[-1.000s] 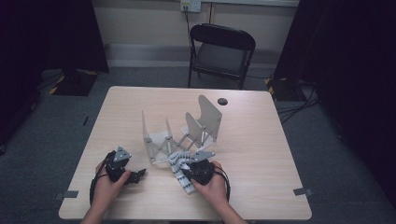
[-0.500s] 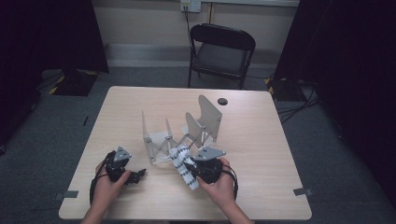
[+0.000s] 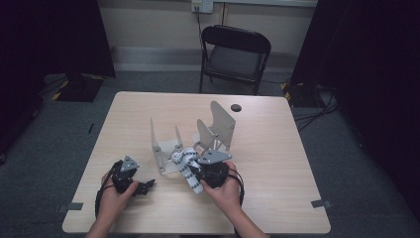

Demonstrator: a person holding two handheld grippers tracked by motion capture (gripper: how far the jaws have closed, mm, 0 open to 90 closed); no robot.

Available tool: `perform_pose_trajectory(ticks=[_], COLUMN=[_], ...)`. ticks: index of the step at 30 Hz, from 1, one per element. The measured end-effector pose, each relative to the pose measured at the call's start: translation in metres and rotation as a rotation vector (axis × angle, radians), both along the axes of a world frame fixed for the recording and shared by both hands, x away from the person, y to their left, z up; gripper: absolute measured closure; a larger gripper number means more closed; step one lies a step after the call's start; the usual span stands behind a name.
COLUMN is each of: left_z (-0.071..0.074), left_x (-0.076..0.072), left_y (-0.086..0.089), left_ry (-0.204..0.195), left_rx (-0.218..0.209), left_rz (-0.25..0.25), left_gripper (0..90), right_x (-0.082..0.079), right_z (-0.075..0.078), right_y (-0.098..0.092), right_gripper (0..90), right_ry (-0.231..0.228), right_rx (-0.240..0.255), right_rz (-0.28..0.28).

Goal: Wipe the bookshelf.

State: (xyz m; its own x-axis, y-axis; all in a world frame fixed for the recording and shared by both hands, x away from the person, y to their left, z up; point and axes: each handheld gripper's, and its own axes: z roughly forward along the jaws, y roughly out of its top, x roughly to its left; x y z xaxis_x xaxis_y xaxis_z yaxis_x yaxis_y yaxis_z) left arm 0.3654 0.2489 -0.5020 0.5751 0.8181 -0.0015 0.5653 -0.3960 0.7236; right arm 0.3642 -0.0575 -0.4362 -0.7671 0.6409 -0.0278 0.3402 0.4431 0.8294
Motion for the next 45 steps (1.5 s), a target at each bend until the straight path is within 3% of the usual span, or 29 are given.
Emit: perform_pose_trajectory(ticks=[11,25,29,31,35,37,39,42,45], left_z=[0.000,0.000,0.000,0.000,0.000,0.000,0.000,0.000,0.000], left_x=[0.000,0.000,0.000,0.000,0.000,0.000,0.000,0.000,0.000], left_y=[0.000,0.000,0.000,0.000,0.000,0.000,0.000,0.000,0.000], left_ry=[0.000,0.000,0.000,0.000,0.000,0.000,0.000,0.000,0.000], left_rx=[0.000,0.000,0.000,0.000,-0.001,-0.002,-0.002,-0.002,-0.002], left_rz=[0.000,0.001,0.001,0.001,0.002,0.002,0.002,0.001,0.002], left_gripper=[3.6,3.6,3.6,3.6,3.6,3.6,3.6,3.6,3.6], right_x=[0.002,-0.006,-0.008,-0.006,-0.001,0.002,0.001,-0.001,-0.003], right_z=[-0.041,-0.051,-0.048,-0.043,-0.043,-0.054,-0.056,-0.056,-0.051], right_y=[0.002,-0.008,-0.013,-0.014,-0.012,-0.007,-0.006,-0.008,-0.010], right_gripper=[72.4,69.0,58.2,51.8,49.5,54.4,56.6,71.5,75.4], right_ry=[0.082,0.152,0.149,0.117,0.122,0.143,0.137,0.131,0.136], right_rx=[-0.084,-0.086,-0.093,-0.069,-0.063,-0.095,-0.081,-0.073,-0.092], right_rz=[0.003,0.022,0.017,0.004,-0.004,0.008,0.005,0.020,0.023])
